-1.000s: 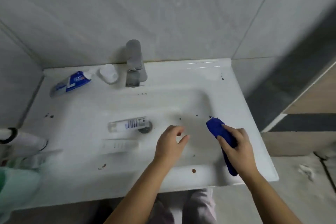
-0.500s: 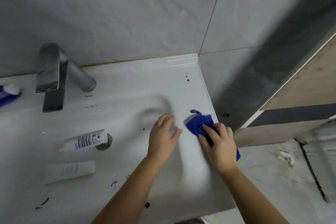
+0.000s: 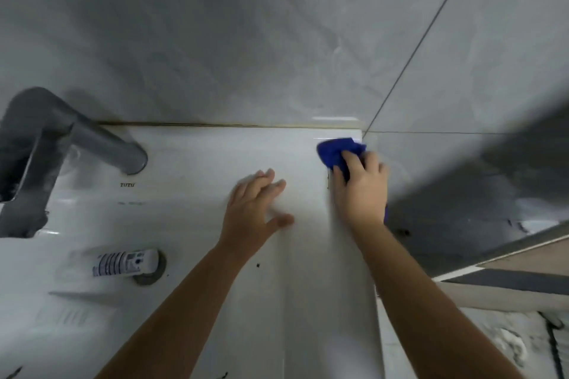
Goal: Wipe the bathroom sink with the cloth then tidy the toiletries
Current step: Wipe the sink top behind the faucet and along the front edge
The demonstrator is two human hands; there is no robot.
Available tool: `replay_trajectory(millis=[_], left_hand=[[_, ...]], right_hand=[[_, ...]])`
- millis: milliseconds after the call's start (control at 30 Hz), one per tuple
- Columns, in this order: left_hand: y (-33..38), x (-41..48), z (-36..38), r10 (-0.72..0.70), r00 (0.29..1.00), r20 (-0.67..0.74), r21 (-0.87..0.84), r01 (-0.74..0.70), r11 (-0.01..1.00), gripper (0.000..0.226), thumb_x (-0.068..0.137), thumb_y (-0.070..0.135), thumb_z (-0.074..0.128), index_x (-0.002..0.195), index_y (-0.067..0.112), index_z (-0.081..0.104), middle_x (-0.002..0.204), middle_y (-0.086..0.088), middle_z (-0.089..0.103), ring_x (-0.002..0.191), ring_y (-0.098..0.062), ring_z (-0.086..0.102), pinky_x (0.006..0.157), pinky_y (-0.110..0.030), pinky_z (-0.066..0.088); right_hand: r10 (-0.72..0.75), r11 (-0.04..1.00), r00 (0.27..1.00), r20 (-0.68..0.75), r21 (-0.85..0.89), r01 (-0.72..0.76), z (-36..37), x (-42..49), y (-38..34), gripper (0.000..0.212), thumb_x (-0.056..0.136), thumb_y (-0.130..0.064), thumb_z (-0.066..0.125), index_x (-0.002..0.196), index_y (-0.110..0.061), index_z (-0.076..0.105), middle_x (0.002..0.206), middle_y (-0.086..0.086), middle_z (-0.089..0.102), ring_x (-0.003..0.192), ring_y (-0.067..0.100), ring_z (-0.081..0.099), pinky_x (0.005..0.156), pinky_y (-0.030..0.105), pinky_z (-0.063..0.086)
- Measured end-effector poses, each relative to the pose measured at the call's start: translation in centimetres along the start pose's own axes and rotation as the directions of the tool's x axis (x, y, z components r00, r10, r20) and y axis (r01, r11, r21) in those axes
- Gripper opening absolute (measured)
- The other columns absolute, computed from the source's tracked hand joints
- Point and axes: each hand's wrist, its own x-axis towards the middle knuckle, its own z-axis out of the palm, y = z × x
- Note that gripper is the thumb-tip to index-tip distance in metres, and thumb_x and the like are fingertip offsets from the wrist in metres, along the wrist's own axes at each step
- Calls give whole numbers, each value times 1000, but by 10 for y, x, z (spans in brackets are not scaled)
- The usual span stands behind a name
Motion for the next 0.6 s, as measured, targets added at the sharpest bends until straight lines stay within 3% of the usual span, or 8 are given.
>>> replay_trajectory(millis=[67,167,267,400,600], left_hand=[[-1,2,-1,-1,1000,-19,8,1,1000,71,77,65,43,123,13,58,133,-12,53,124,-32,47,103,-43,30],[1,2,-4,3,1000,-20,-7,-3,1000,68,72,59,49,120,12,60,129,-12,56,121,-32,50,100,-44,34],[-3,2,-2,5,999,-35,-25,-6,1000,67,72,59,51,120,12,60,129,-11,56,122,-26,47,100,-43,35],[-4,2,0,-4,997,-77,-57,0,998,67,70,58,53,120,12,60,128,-7,57,120,-23,49,100,-37,34],[-7,3,2,20,992,-125,-79,-30,996,66,71,57,55,117,11,62,127,-7,58,120,-15,41,100,-29,33]], right_hand=[[-148,989,985,88,0,148,4,11,2,23,79,-13,62,101,-7,65,96,16,60,76,36,51,59,36,42],[-376,926,899,226,65,372,-18,-28,25,26,80,-21,62,104,-13,65,97,10,60,84,25,50,60,30,42],[-502,864,832,236,103,492,-21,-23,35,31,81,-30,48,99,-12,67,93,11,62,82,20,46,55,27,43],[-458,881,870,182,-40,472,5,35,14,32,81,-27,45,99,-10,65,90,14,61,76,34,57,52,33,45],[-607,795,753,254,187,577,-30,-36,49,28,82,-31,50,105,-19,59,96,5,57,79,20,50,62,26,44]])
